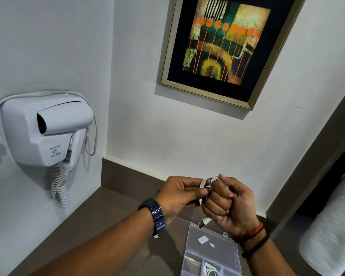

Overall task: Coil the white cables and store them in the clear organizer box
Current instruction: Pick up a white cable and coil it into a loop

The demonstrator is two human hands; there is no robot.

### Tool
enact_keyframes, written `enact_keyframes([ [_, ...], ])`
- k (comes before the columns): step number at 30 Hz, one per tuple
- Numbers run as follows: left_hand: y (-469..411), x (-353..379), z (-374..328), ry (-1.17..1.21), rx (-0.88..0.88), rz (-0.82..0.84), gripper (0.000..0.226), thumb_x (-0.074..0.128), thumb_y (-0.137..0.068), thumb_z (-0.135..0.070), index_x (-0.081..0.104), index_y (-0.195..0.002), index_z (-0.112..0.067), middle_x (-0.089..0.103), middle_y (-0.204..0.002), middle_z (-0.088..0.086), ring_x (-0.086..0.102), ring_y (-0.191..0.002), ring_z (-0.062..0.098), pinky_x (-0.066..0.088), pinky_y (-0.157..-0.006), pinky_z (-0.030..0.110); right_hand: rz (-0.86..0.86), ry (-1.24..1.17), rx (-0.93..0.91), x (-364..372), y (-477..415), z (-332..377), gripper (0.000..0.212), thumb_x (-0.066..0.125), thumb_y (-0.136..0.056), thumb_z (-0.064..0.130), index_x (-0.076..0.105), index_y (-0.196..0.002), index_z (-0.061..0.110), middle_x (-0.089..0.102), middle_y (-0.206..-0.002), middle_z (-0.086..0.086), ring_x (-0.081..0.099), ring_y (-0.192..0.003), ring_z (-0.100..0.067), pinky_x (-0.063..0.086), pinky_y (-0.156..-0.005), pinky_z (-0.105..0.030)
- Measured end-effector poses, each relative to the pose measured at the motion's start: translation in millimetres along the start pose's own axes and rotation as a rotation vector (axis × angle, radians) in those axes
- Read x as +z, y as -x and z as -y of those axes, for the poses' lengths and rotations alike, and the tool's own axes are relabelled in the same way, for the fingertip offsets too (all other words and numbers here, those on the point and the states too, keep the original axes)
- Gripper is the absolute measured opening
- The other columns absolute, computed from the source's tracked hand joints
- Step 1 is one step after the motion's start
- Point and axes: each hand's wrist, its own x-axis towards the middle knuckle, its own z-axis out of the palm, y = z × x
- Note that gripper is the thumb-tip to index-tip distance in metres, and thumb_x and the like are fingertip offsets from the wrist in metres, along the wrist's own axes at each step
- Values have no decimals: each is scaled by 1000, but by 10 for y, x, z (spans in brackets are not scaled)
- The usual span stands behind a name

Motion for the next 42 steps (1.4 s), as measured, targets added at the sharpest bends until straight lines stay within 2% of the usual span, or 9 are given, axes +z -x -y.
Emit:
enact_keyframes([
  [5,-19,-48,-46,-102,40,13,32,68,-74,8,72,-97,-14,77,-87,2,70,-86,17,57,-71,23,4,-2,24,-12,-5,-18,40,43,-88,27,28,-52,19,7,-37,2,3,-33,-14,19,-39,-25],
  [10,-63,-49,-64,-158,91,-15,34,65,-72,9,52,-87,-20,71,-61,5,57,-49,12,48,-51,20,-36,12,23,-44,-10,-19,42,47,-87,28,27,-51,19,10,-37,3,8,-33,-14,19,-39,-26],
  [13,-90,-58,-30,-139,102,-23,41,61,-74,9,36,-85,-22,67,-68,17,49,-54,18,43,-57,26,-82,51,18,-65,-6,9,42,42,-90,27,28,-51,17,17,-38,3,17,-34,-15,21,-41,-27],
  [19,-102,-63,68,-69,58,3,43,60,-81,7,28,-86,-22,72,-72,14,58,-58,25,49,-63,36,-222,290,29,-124,64,38,40,42,-94,33,54,-67,6,32,-38,6,41,-43,-15,44,-52,-29],
  [25,-105,-93,88,56,-20,-63,41,58,-83,8,27,-85,-20,64,-100,37,60,-78,39,45,-93,56,-490,496,-80,-224,116,-20,35,53,-87,36,66,-73,6,35,-44,3,48,-51,-19,50,-58,-28],
  [31,-111,-167,213,237,-166,41,38,58,-82,7,31,-86,-19,69,-92,19,66,-72,27,51,-57,30,-709,874,-138,-225,69,-107,39,48,-91,35,63,-62,13,49,-44,1,47,-46,-13,41,-51,-20],
  [36,-112,-202,159,331,-236,71,14,53,-81,-11,44,-75,-20,63,-70,8,63,-70,25,45,-61,31,-764,1122,-147,-204,47,-107,40,46,-95,28,60,-61,12,47,-50,-5,43,-44,-10,37,-46,-15],
  [39,-91,-191,128,115,-190,33,34,78,-66,-31,48,-78,-20,66,-72,7,58,-67,22,41,-61,32,-749,1135,-149,-173,22,-132,40,47,-95,25,58,-59,13,46,-50,-4,41,-44,-9,36,-45,-16],
  [42,-84,-175,126,-201,-88,-58,40,81,-64,-6,49,-86,-17,72,-87,17,61,-64,25,49,-58,32,-770,1110,-142,-173,1,-147,38,47,-95,25,62,-65,7,44,-47,-1,40,-42,-8,37,-46,-19],
])
